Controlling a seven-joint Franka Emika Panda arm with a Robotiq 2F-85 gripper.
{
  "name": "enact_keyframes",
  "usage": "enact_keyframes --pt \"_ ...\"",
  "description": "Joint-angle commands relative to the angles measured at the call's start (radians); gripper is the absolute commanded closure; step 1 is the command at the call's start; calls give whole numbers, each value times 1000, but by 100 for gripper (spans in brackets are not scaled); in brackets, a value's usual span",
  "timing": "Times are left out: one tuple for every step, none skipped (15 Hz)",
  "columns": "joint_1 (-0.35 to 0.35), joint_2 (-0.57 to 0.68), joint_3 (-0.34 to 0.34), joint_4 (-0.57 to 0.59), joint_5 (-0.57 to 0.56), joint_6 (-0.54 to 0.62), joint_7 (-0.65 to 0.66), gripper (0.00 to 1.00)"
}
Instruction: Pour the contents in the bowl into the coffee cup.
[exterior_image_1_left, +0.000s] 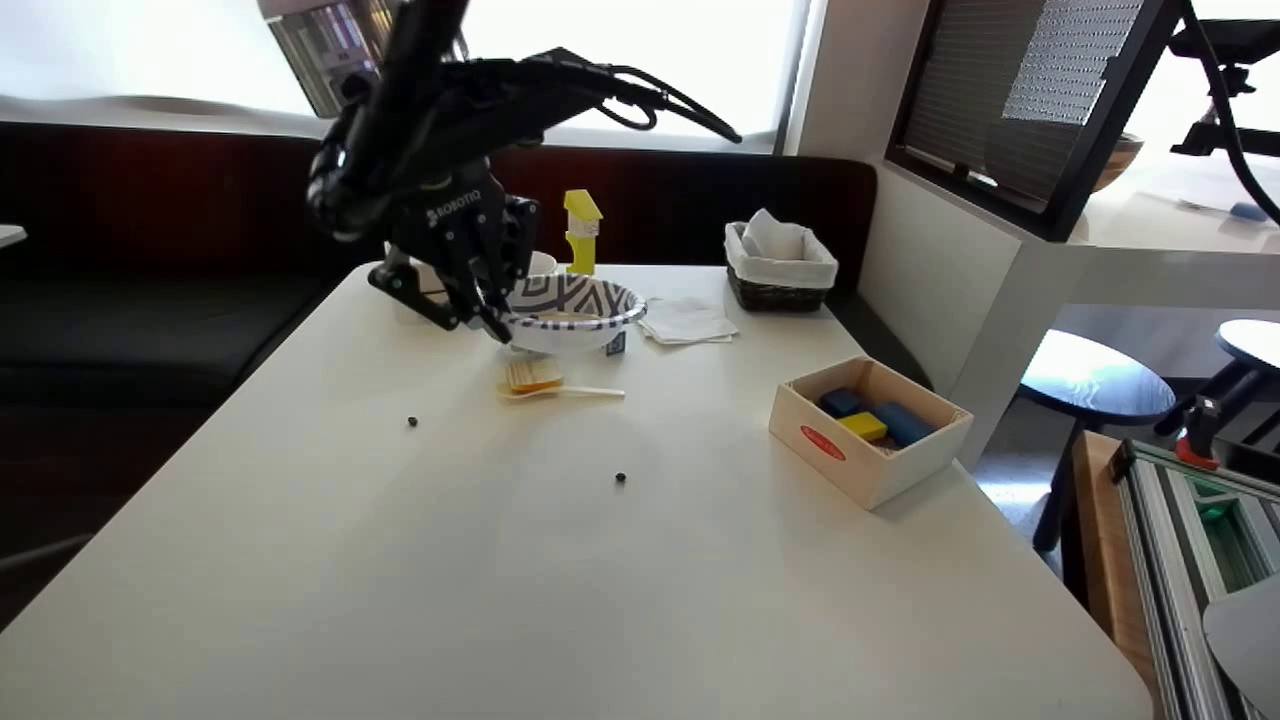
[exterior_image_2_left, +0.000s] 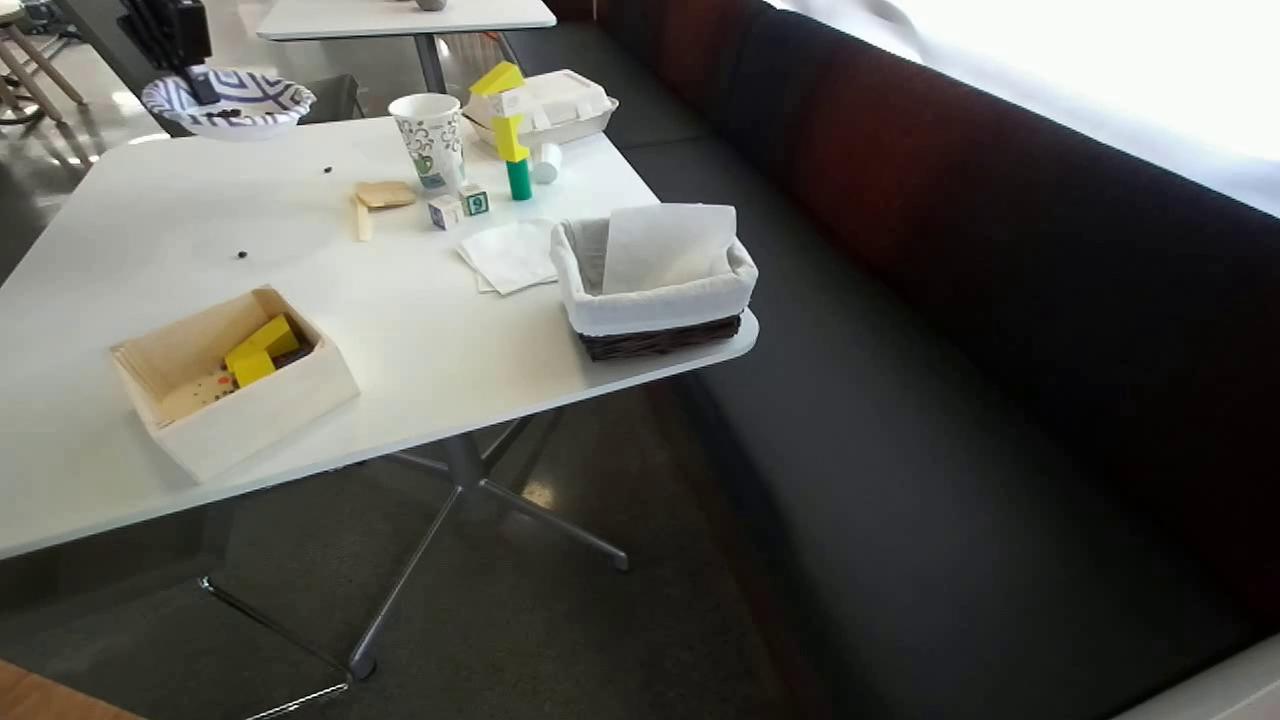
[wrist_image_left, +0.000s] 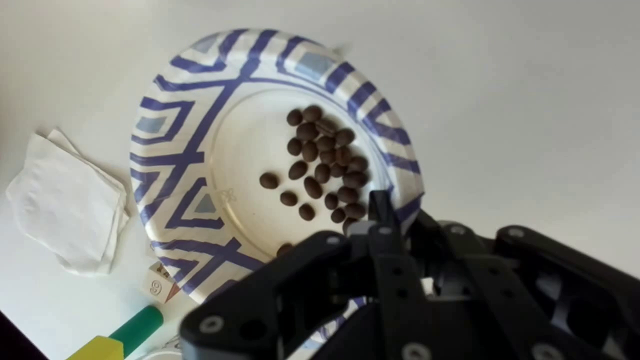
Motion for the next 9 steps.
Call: enact_keyframes --pt "-64 3 32 63 109 14 -129 98" --pt "-80 5 35 86 144 3 -158 98" --pt "-94 6 41 105 181 0 -188 98" --pt "-106 8 44 124 213 -5 -212 98" --pt "-120 8 51 142 251 -5 -241 98" --pt "-131 12 54 164 281 -3 -254 98" --pt "-143 16 58 186 316 -11 -272 98" --pt "-153 22 58 210 348 -18 -275 98" --pt "-164 27 60 230 380 -23 -286 98"
